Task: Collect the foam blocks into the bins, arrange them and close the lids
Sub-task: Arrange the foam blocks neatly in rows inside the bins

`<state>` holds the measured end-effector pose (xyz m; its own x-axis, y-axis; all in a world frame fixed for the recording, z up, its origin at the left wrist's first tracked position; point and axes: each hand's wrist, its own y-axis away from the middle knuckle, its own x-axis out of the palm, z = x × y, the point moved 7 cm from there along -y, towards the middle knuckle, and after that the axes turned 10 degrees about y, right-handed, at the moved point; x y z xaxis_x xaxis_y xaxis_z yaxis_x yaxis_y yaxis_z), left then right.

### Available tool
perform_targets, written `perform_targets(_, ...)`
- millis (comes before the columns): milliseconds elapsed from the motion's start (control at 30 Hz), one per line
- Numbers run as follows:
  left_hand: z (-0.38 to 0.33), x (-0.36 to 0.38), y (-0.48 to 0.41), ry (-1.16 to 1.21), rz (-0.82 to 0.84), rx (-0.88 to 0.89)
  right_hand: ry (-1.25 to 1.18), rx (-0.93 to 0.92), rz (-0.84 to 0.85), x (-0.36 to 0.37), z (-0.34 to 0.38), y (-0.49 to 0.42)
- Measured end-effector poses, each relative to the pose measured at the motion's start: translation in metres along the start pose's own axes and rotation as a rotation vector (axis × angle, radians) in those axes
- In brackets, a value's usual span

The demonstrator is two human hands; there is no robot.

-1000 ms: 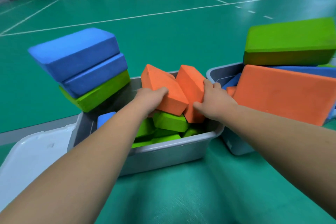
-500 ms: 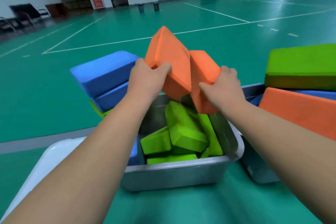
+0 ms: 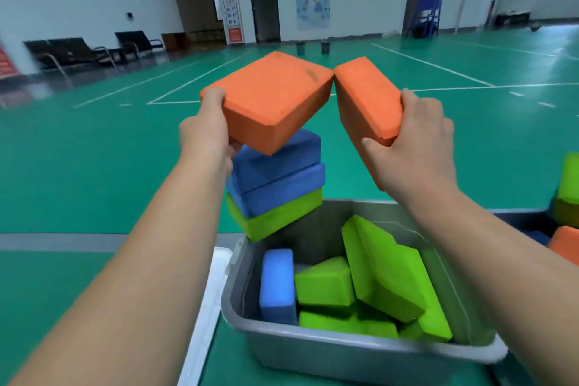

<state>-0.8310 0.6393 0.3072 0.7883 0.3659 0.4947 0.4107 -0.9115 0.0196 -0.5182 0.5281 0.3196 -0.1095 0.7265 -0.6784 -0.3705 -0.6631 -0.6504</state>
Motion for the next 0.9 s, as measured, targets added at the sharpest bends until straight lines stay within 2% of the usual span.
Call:
perform_targets(233,-0.012,-0.029,-0.065,-0.078,-0.028,-0.072,0.007,-0.072,-0.003,0.018,0.03,0.001)
perform_targets(433,0.004,-0.025,-0.083,-0.498,0.067,-0.065,0.155,-0.065,0.088,0.04,0.022,0.014)
perform_targets(567,0.016,-0.028,-0.08,-0.546,0.084,-0.051,0.186,-0.069,0.124,0.05,0.019,0.021)
perform_targets(700,0.026,-0.031,-0.087,-0.546,0.114,-0.042,0.146,-0.064,0.05,0.045,0.026,0.019)
perform_targets(800,0.012,-0.031,-0.092,-0.687,0.038,0.065,0.113,-0.118,-0.074,0.028,0.045,0.007)
perform_targets(900,-0.011,-0.029,-0.082,-0.877,-0.064,0.306,0.084,-0.215,-0.152,0.015,0.074,-0.005)
